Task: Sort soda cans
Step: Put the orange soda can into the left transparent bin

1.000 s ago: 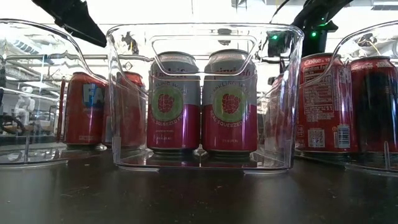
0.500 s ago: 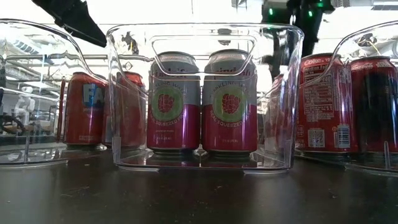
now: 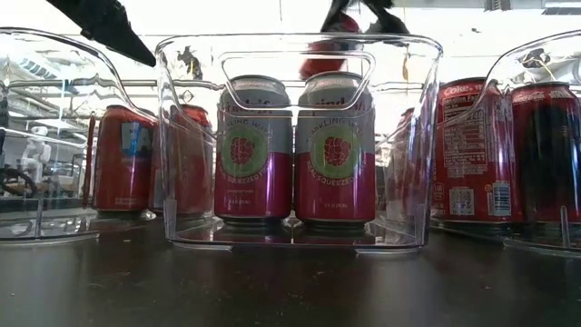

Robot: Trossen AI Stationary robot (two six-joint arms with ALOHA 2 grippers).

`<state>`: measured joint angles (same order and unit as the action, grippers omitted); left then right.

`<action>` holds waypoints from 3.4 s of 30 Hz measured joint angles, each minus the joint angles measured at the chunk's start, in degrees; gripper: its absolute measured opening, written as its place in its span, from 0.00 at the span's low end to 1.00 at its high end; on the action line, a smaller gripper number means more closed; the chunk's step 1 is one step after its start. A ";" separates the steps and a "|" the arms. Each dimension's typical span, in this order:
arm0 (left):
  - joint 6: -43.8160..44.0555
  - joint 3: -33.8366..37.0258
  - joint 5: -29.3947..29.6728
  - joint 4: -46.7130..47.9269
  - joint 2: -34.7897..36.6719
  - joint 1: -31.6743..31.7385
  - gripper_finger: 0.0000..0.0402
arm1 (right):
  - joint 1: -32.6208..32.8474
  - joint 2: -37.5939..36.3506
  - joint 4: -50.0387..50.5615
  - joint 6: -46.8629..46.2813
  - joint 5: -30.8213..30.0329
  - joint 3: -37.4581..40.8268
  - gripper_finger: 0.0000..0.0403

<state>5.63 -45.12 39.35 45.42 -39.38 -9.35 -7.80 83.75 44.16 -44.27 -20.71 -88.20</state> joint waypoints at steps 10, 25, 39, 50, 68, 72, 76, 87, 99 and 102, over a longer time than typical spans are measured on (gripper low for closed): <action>0.04 0.00 -0.14 -2.81 -0.02 -0.06 0.97 | 4.55 12.76 2.93 10.00 1.29 -16.36 0.72; -0.02 0.00 -0.32 -20.89 -0.02 -0.04 0.97 | 4.38 17.48 4.08 12.02 4.55 -19.20 0.72; 12.80 -0.04 -1.96 -30.07 -2.64 0.11 0.97 | 4.42 17.46 2.72 13.40 6.33 -19.20 0.72; 6.61 -1.53 -24.46 -35.13 -14.27 7.47 0.97 | 4.42 17.46 2.35 16.38 12.10 -19.20 0.72; -1.69 -10.61 -41.92 -42.48 -28.53 13.95 0.97 | 4.33 17.17 5.47 19.83 15.58 -19.20 0.72; -2.12 -11.17 -39.11 -43.23 -30.80 13.87 0.97 | 4.33 17.27 6.79 19.96 15.74 -19.15 0.72; -2.11 -11.34 -35.29 -44.81 -31.86 13.78 0.97 | 4.42 17.41 5.55 21.53 16.40 -19.18 0.72; -1.59 -11.23 -35.40 -47.41 -32.24 13.60 0.97 | 3.27 17.30 5.05 23.40 16.90 -19.20 0.72; -1.45 -11.23 -35.47 -44.71 -32.24 11.86 0.97 | 2.26 17.52 6.14 22.23 20.91 -19.20 0.72; -1.50 -11.23 -35.72 -44.28 -32.20 11.83 0.97 | 2.24 17.52 6.34 20.69 21.11 -19.20 0.72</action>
<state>4.13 -56.36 3.63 1.14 -71.57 2.48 -5.56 101.27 50.50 -23.58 0.40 -107.39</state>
